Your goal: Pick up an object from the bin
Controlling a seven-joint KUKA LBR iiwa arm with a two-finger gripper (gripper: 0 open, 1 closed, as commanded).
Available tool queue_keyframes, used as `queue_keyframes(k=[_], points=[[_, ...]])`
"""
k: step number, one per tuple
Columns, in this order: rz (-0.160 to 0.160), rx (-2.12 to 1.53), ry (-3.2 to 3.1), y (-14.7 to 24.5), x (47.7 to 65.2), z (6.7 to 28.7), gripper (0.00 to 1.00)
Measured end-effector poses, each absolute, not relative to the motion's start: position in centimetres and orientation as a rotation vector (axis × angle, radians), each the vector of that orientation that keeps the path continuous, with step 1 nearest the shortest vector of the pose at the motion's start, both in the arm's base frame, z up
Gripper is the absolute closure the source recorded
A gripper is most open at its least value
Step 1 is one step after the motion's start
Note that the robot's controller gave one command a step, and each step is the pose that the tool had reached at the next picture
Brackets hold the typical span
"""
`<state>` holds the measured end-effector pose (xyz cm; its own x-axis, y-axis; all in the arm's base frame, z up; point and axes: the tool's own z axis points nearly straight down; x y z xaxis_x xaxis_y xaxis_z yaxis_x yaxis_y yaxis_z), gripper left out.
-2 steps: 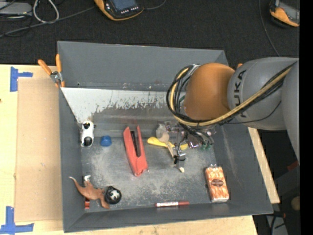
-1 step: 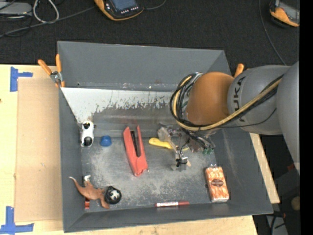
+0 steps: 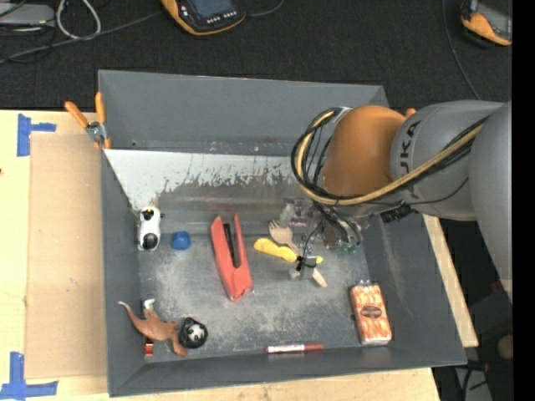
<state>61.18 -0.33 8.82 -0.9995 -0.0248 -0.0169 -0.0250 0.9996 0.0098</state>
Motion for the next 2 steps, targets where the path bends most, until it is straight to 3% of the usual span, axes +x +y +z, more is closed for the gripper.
queue_keyframes(k=[1, 2], points=[[0.014, -0.138, 3.113, -1.1, 60.9, 12.1, 0.0], [0.018, 0.047, 3.118, -3.1, 61.6, 7.6, 0.0]])
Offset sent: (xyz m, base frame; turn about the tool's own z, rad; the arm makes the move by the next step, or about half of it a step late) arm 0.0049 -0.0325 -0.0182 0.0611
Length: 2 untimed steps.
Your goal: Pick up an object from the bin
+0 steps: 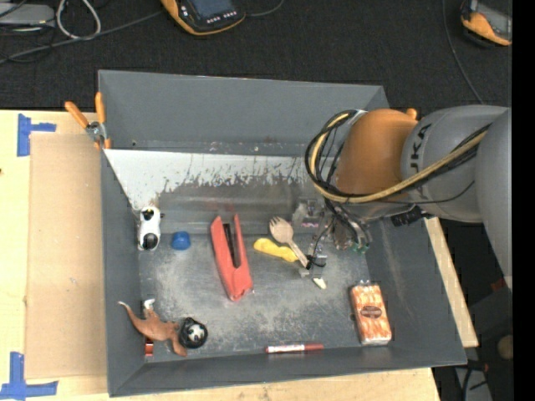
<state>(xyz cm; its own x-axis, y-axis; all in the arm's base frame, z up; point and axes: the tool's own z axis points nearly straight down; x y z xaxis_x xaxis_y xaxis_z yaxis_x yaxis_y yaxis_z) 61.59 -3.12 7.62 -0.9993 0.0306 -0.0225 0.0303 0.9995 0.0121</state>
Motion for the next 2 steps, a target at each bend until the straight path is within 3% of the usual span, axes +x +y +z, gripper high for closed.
queue_keyframes(k=[1, 2], points=[[0.016, 0.007, 3.114, -2.6, 61.7, 6.5, 0.0], [0.021, 0.286, 3.105, 0.3, 61.4, 6.8, 0.0]])
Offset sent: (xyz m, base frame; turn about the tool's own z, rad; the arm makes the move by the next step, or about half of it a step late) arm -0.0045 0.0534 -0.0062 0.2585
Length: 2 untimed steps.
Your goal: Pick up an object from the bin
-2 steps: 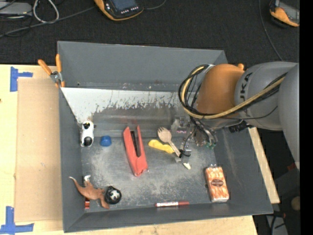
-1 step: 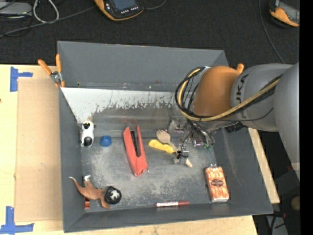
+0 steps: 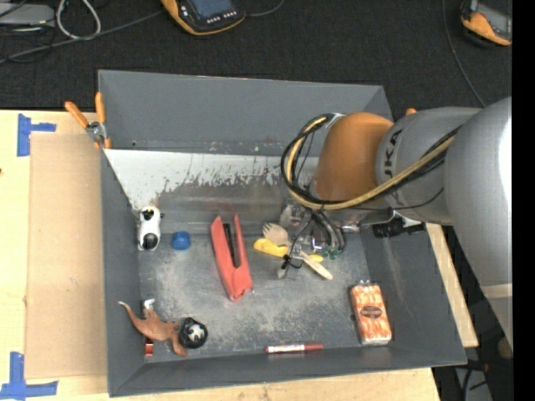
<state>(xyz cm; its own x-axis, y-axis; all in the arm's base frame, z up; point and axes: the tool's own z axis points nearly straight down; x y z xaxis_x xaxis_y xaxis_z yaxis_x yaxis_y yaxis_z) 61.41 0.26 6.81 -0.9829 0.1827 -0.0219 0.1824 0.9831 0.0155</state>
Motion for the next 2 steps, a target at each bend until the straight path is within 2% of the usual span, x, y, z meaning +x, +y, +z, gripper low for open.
queue_keyframes(k=[1, 2], points=[[0.016, 0.104, 3.113, -0.01, 61.4, 7.4, 1.0], [0.015, 0.055, 3.113, -0.43, 61.42, 7.53, 1.0]])
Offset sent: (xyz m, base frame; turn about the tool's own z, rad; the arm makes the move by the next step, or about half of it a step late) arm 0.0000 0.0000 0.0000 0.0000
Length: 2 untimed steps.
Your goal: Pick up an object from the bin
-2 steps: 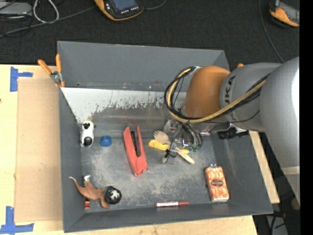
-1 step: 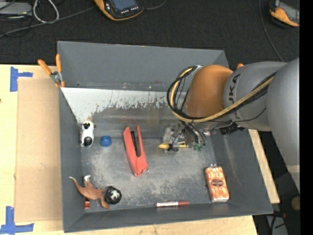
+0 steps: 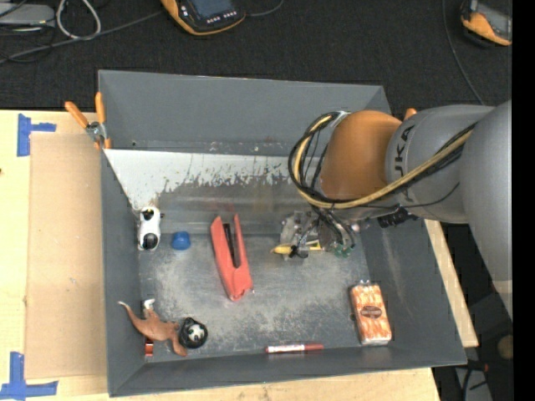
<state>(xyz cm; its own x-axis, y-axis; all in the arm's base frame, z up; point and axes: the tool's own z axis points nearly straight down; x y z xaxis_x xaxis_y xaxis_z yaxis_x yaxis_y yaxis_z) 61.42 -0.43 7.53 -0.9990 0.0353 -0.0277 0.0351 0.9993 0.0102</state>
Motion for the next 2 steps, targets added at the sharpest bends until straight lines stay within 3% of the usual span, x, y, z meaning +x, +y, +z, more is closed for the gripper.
queue_keyframes(k=[1, 2], points=[[0.017, 0.089, 3.112, 0.63, 61.83, 10.93, 1.0], [0.016, 0.064, 3.113, 0.63, 61.42, 11.78, 1.0]])
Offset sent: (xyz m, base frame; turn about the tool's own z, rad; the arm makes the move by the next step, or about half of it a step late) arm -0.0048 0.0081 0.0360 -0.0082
